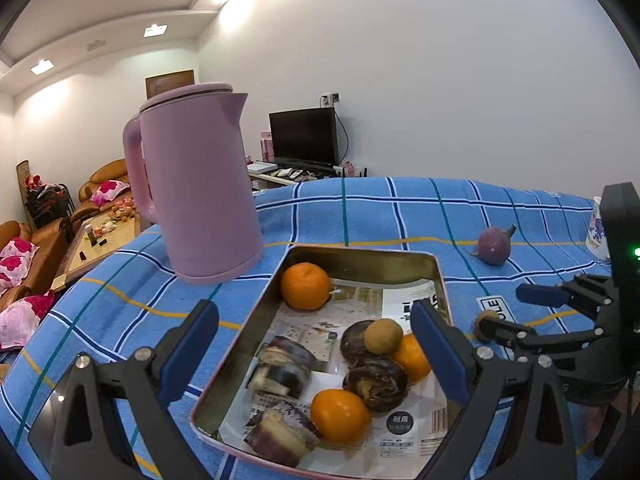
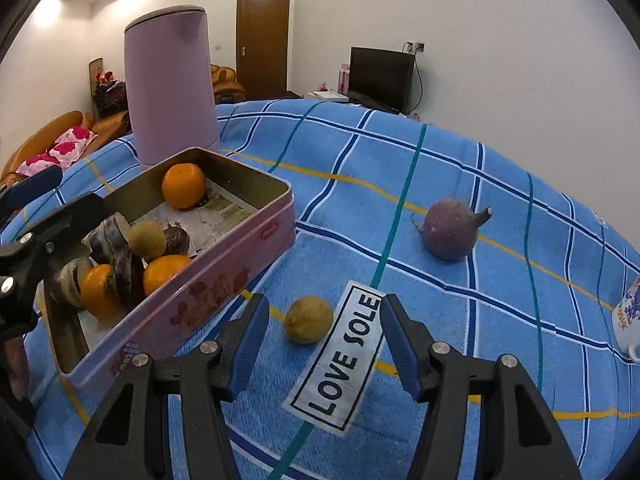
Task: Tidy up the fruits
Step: 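Move the open right tool over another small yellow fruit on the table, then grasp the second yellow fruit with the right tool, then lift the yellow fruit with the right tool while the left tool grasps the purple stemmed fruit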
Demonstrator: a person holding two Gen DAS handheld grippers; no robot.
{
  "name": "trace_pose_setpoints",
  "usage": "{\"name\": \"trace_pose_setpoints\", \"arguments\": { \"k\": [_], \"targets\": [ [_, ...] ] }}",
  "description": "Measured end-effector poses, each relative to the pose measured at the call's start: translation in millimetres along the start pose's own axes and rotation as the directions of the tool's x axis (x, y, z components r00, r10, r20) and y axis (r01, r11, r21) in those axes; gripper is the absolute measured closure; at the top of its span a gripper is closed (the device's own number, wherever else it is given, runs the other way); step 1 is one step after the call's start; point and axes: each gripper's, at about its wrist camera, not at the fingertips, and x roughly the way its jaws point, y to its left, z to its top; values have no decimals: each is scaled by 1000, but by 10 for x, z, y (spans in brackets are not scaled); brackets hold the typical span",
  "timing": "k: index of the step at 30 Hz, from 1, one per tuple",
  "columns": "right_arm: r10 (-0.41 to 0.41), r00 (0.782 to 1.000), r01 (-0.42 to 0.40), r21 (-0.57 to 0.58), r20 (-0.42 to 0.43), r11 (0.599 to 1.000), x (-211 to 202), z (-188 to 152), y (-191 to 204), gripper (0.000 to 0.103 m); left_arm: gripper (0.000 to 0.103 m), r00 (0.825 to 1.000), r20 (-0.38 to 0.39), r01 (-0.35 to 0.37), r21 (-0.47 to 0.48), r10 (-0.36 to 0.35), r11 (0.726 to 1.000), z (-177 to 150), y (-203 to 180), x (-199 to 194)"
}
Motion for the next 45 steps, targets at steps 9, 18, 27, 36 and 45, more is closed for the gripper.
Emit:
{"name": "trace_pose_setpoints", "arguments": {
  "k": [9,18,27,36,45],
  "targets": [
    [70,993,-70,7,-95,998,187,1,11,74,4,1000,-14,19,21,-19,1000,17,-106,-1],
    [-7,999,9,42,-38,999,-56,38,-342,74,4,996,-54,74,78,-69,994,187,-489,-56],
    [-173,985,171,207,-8,963,-263,1,-1326,74,4,972,-126,214,119,-199,970,413,-1304,127],
    [-234,972,232,314,-33,921,-97,-24,-1878,74,4,954,-229,218,85,-194,972,500,-1837,913],
    [-244,969,243,340,-41,908,-25,-80,-1998,74,5,949,-255,208,68,-185,976,531,-2060,1362]
  ]
}}
